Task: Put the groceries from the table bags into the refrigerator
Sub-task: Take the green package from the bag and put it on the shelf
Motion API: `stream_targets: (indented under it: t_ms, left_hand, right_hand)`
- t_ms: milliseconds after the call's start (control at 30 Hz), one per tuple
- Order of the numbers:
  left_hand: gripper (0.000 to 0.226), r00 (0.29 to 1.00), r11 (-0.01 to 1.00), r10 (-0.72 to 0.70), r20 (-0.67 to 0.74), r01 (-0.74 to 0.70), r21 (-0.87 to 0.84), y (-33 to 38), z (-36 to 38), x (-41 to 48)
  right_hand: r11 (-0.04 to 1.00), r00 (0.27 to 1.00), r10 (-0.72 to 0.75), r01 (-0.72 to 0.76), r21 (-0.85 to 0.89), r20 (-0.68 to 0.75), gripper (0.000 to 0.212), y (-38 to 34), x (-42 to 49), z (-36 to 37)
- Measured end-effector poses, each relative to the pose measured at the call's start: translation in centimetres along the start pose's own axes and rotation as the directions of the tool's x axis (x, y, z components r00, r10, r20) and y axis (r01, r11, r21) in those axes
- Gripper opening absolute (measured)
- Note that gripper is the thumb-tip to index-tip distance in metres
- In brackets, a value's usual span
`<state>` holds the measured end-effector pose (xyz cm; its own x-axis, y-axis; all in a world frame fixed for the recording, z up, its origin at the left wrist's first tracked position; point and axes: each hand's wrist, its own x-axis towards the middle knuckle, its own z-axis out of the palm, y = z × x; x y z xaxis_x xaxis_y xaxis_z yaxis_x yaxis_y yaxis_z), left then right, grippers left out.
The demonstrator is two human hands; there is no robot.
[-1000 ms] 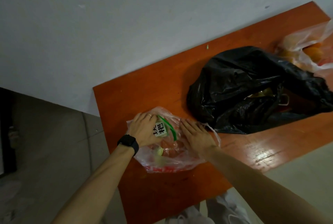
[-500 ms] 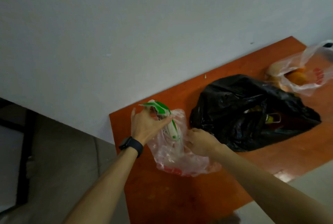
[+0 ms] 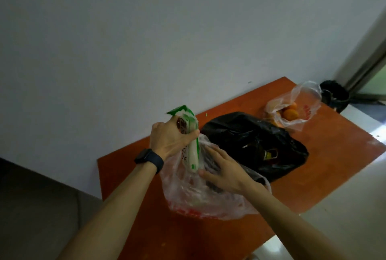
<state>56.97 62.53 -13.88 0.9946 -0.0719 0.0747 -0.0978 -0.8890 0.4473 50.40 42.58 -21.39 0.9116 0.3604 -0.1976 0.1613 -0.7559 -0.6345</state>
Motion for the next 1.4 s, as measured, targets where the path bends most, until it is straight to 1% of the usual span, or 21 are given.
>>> stream_targets:
  t_ms: [67,133,167,267,300,367,433,467,533,600,633,700,733,800,833,900,1000,1100,1200,1300,1400]
  left_hand:
    - [0.075,0.999,0.999,-0.034,0.014,0.034,-0.036,-0.5,0.5,-0.9]
    - [0.075,0.994,0.990,-0.104,0.017,0.105,-0.095,-1.5,0.7,-1.5]
    - [0.074,0.990,0.983,-0.143,0.017,0.143,-0.114,-2.0,0.6,-1.8]
    - [0.074,0.966,0.953,-0.257,0.004,0.254,-0.166,-4.5,-0.2,-3.0]
    - [0.073,0.954,0.935,-0.298,-0.005,0.291,-0.202,-5.5,-0.6,-3.5]
    - [0.061,0.927,0.896,-0.373,-0.043,0.347,-0.278,-7.5,-1.5,-4.5]
    - [0.045,0.901,0.866,-0.424,-0.094,0.372,-0.335,-9.2,-2.5,-5.2]
    - [0.039,0.891,0.853,-0.440,-0.109,0.377,-0.361,-9.8,-2.9,-5.6]
    - [0.034,0.878,0.828,-0.463,-0.117,0.382,-0.410,-10.5,-3.5,-6.3]
    - [0.032,0.877,0.804,-0.469,-0.103,0.376,-0.461,-10.7,-3.6,-6.8]
    - [0.031,0.879,0.791,-0.468,-0.094,0.369,-0.488,-10.5,-3.5,-6.9]
    - [0.028,0.893,0.764,-0.446,-0.055,0.348,-0.543,-9.8,-3.1,-7.0]
    - [0.028,0.904,0.749,-0.426,-0.034,0.331,-0.574,-9.2,-2.7,-6.9]
    - [0.032,0.926,0.715,-0.378,0.014,0.302,-0.630,-7.5,-1.8,-6.4]
    - [0.035,0.935,0.698,-0.352,0.038,0.289,-0.655,-6.5,-1.3,-6.0]
    - [0.043,0.949,0.648,-0.302,0.089,0.273,-0.711,-3.8,0.0,-4.8]
    - [0.046,0.966,0.550,-0.195,0.170,0.251,-0.797,2.4,1.9,-3.3]
    - [0.041,0.962,0.453,-0.066,0.264,0.264,-0.851,10.0,4.3,-2.6]
    - [0.042,0.939,0.404,0.048,0.341,0.294,-0.866,18.3,6.5,-3.1]
    - [0.044,0.901,0.367,0.182,0.394,0.310,-0.877,26.8,8.5,-4.7]
    - [0.031,0.856,0.384,0.285,0.431,0.310,-0.870,35.3,10.6,-7.8]
  right_hand:
    - [0.999,0.996,0.032,-0.034,0.028,0.084,0.098,0.3,-0.2,1.5]
    - [1.000,0.991,0.023,-0.025,0.015,0.133,0.105,0.6,0.0,3.3]
    - [1.000,0.990,0.017,-0.016,-0.007,0.138,0.102,0.6,0.3,4.3]
    - [0.997,0.992,-0.019,0.030,-0.077,0.127,0.073,0.3,1.6,7.6]
    - [0.992,0.990,-0.049,0.064,-0.106,0.134,0.068,0.0,2.0,8.8]
    - [0.970,0.983,-0.086,0.119,-0.210,0.160,0.070,-0.5,2.5,10.8]
    - [0.943,0.974,-0.078,0.141,-0.300,0.214,0.074,-0.4,3.3,12.7]
    - [0.941,0.966,-0.051,0.132,-0.312,0.253,0.076,-0.2,3.8,13.3]
    - [0.960,0.951,-0.023,0.108,-0.259,0.310,0.074,0.0,4.7,14.0]
    - [0.988,0.948,-0.020,0.067,-0.137,0.317,0.061,0.0,5.1,13.6]
    - [0.996,0.955,-0.012,0.037,-0.079,0.297,0.056,-0.4,4.8,12.5]
    - [0.998,0.978,0.015,-0.028,0.059,0.208,0.046,-1.6,3.5,9.4]
    - [0.985,0.985,0.040,-0.067,0.160,0.166,0.039,-2.1,2.4,7.7]
    - [0.912,0.994,0.093,-0.106,0.395,0.053,0.026,-2.7,0.0,4.5]
    - [0.868,0.993,0.114,-0.094,0.487,-0.012,0.026,-3.0,-1.4,2.8]
    - [0.842,0.983,0.115,-0.019,0.539,-0.144,0.035,-3.0,-4.3,-0.3]
    - [0.893,0.952,0.083,0.059,0.446,-0.294,0.057,-1.7,-8.6,-3.6]
    - [0.965,0.883,0.100,0.026,0.262,-0.458,0.073,0.8,-12.2,-6.5]
    - [0.993,0.771,0.110,-0.052,0.111,-0.627,0.070,4.3,-16.6,-9.6]
    - [0.989,0.672,0.119,-0.149,0.024,-0.731,0.068,8.2,-22.6,-12.7]
    - [0.970,0.591,0.119,-0.240,-0.033,-0.798,0.070,11.7,-29.9,-15.2]
